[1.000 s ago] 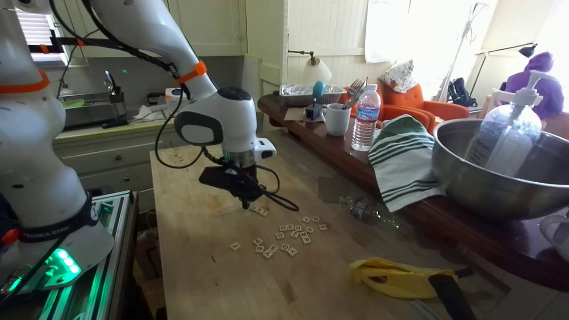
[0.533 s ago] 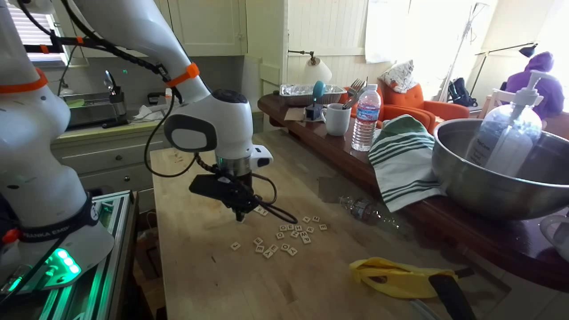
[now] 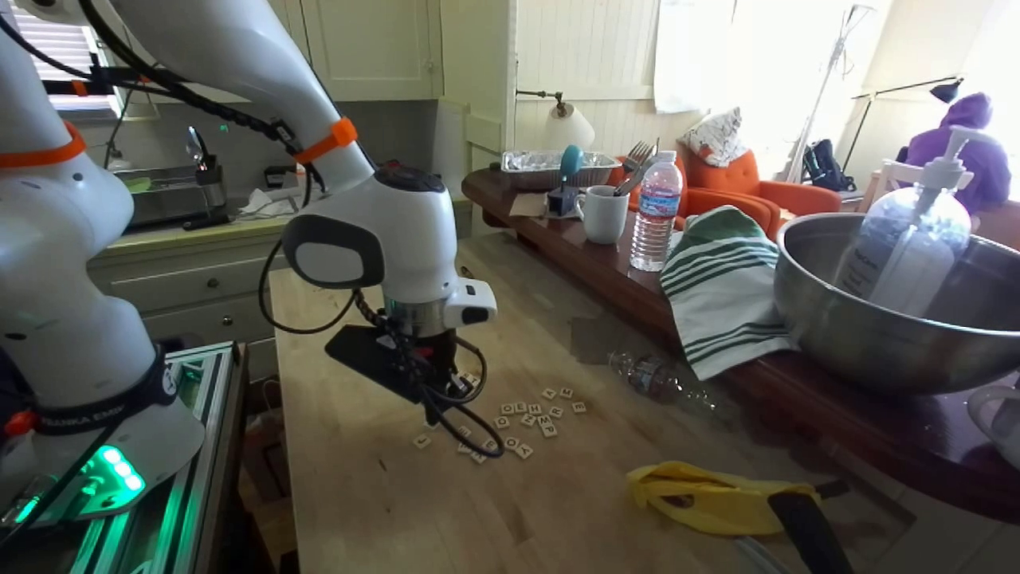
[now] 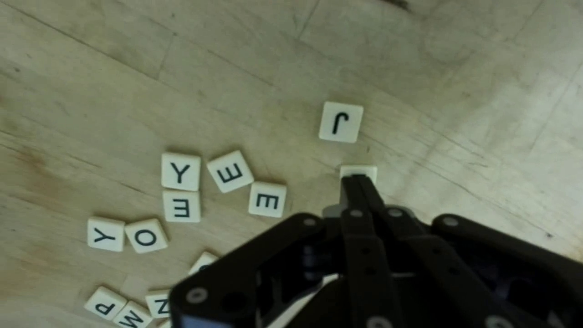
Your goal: Replace L with M on the letters on the left to spell the word MUST
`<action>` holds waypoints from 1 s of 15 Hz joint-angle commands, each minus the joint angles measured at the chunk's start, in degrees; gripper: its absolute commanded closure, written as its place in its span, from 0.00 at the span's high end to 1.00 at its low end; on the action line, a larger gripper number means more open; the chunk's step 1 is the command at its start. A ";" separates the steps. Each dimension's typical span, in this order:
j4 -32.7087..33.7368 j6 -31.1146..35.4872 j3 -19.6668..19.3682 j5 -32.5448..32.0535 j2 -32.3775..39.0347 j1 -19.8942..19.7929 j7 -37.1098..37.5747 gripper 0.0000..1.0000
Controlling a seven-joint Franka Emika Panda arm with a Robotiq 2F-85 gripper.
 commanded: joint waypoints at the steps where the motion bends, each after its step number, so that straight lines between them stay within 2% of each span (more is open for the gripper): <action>1: 0.85 0.12 0.64 0.83 -3.38 0.07 3.75 0.00; 5: 5.59 -0.34 0.67 3.13 -3.96 1.37 5.17 0.00; 9: 11.77 0.44 0.58 4.33 -0.76 1.88 7.03 0.00; 10: 8.77 -0.02 0.45 2.92 -3.43 1.54 5.73 0.00; 15: 9.28 -0.02 0.48 2.90 -3.23 1.51 5.84 0.01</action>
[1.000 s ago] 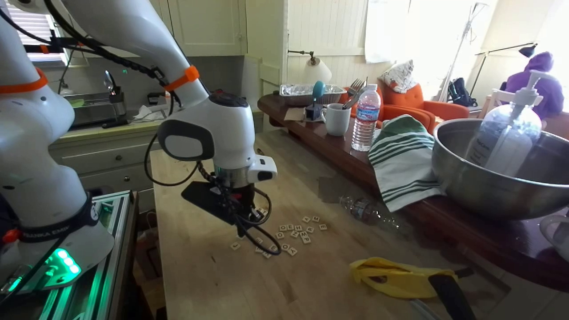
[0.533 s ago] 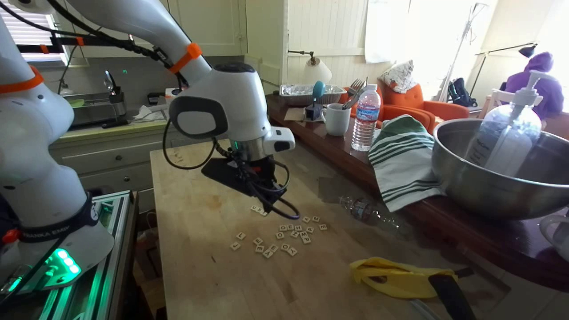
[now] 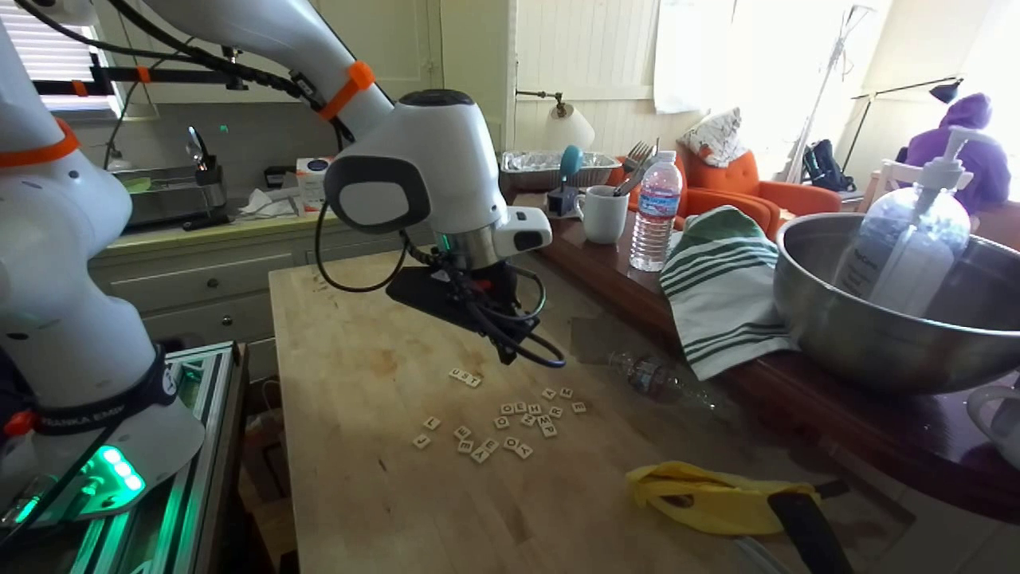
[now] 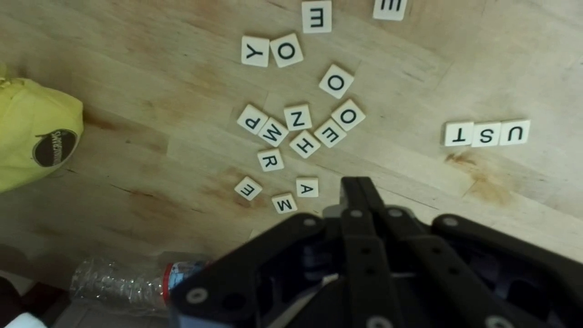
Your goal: Replace L with M on the letters on the left to spell the word MUST
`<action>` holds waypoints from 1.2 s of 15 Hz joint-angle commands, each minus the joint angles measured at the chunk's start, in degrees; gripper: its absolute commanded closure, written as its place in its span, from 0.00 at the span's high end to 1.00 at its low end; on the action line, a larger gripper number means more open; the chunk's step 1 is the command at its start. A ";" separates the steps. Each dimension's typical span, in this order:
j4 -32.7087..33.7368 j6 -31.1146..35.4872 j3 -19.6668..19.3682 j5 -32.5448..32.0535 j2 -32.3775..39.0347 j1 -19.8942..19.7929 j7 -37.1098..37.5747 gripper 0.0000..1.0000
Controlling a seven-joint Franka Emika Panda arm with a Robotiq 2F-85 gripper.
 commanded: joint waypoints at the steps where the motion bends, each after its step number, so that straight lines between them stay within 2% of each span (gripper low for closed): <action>1: 0.01 -0.13 -0.23 -0.29 -0.09 0.23 0.32 0.00; 4: 3.91 2.86 -0.37 3.16 4.19 -0.07 2.09 0.00; 10: 11.23 5.40 1.43 14.23 12.10 -0.22 -0.63 0.00; 18: 18.64 6.44 3.66 19.42 21.62 -1.75 -0.59 0.00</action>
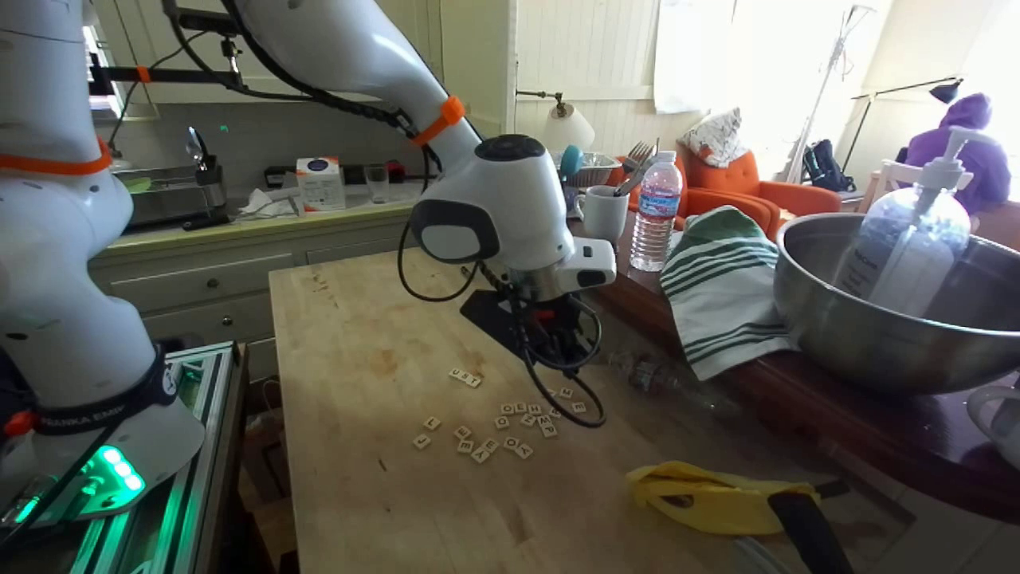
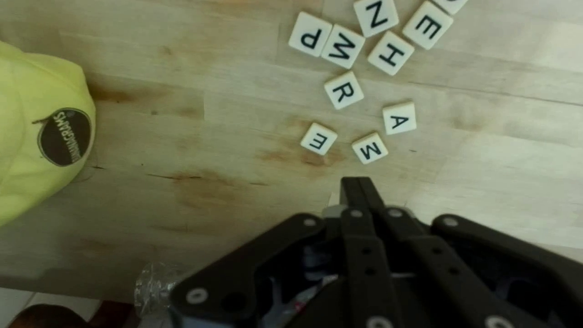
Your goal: Replace L with M on the letters on the left to spell the word MUST
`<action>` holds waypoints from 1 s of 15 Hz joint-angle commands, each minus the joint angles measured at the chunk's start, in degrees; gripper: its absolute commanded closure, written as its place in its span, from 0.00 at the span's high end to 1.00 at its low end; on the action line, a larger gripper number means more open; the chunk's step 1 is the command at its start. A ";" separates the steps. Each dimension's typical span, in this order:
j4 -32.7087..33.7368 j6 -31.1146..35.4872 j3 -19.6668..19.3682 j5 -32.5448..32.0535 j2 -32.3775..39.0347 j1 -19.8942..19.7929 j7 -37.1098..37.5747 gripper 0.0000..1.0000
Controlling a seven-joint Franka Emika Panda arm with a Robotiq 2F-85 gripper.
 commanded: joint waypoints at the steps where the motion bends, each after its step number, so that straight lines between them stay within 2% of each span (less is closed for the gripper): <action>1: 3.65 2.29 2.18 4.08 5.11 -1.63 -1.69 0.00; 5: 5.46 3.03 4.04 5.62 8.12 -2.57 -1.88 0.00; 15: 5.53 2.25 4.75 4.89 9.99 -2.69 -1.36 0.00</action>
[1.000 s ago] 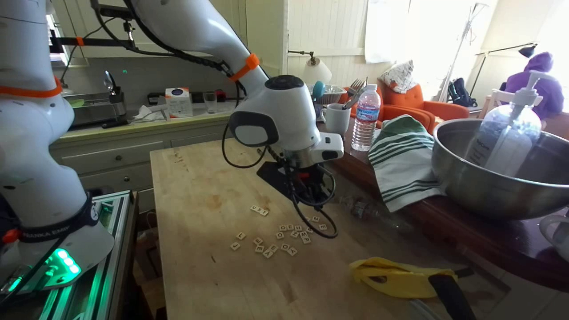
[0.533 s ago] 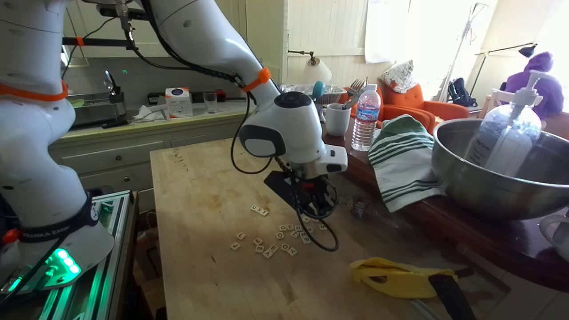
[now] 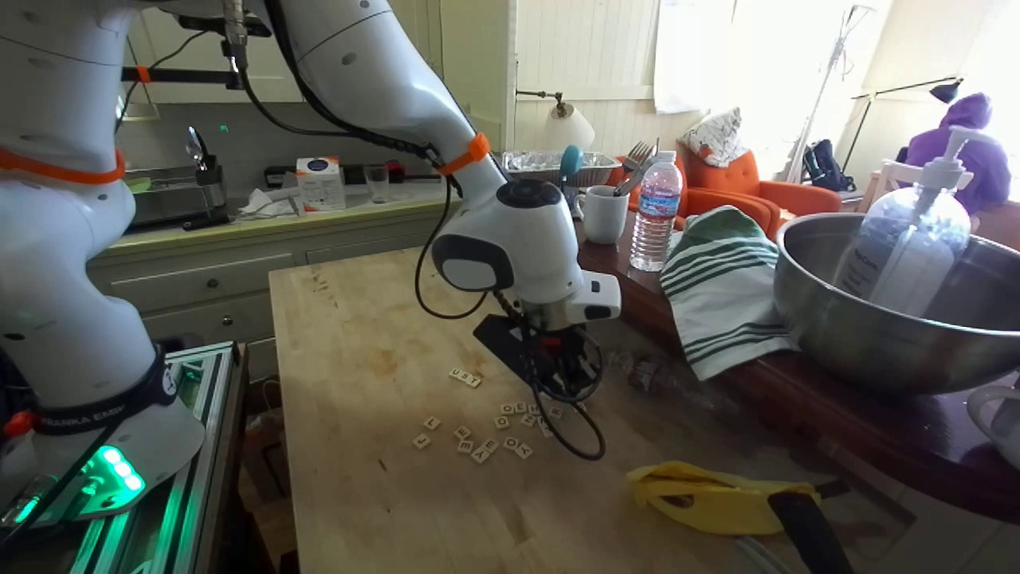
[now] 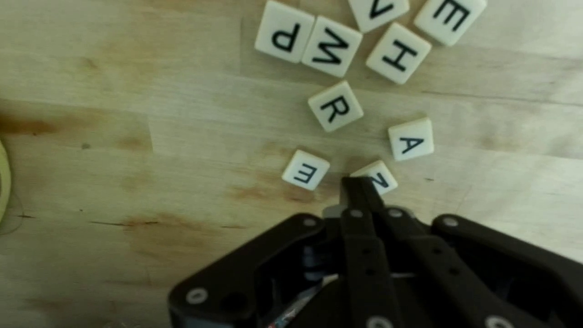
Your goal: Replace L with M on the letters on the left to spell the word MUST
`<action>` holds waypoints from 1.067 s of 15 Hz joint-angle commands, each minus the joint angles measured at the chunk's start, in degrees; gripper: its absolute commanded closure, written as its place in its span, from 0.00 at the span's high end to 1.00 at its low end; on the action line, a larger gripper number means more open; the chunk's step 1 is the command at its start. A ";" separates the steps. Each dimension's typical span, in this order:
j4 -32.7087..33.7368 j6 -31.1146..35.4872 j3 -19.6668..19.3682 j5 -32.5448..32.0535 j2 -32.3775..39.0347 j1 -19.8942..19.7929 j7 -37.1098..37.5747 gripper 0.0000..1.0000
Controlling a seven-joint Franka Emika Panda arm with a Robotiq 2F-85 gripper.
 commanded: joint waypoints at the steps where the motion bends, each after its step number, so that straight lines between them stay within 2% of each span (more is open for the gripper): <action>1: 0.43 0.45 1.47 1.37 1.29 -1.04 -1.36 0.00; 10: -1.61 -0.30 1.71 -0.13 1.17 0.34 -0.35 0.00; 16: -5.07 -0.24 -0.21 -2.22 -0.85 3.25 2.41 0.00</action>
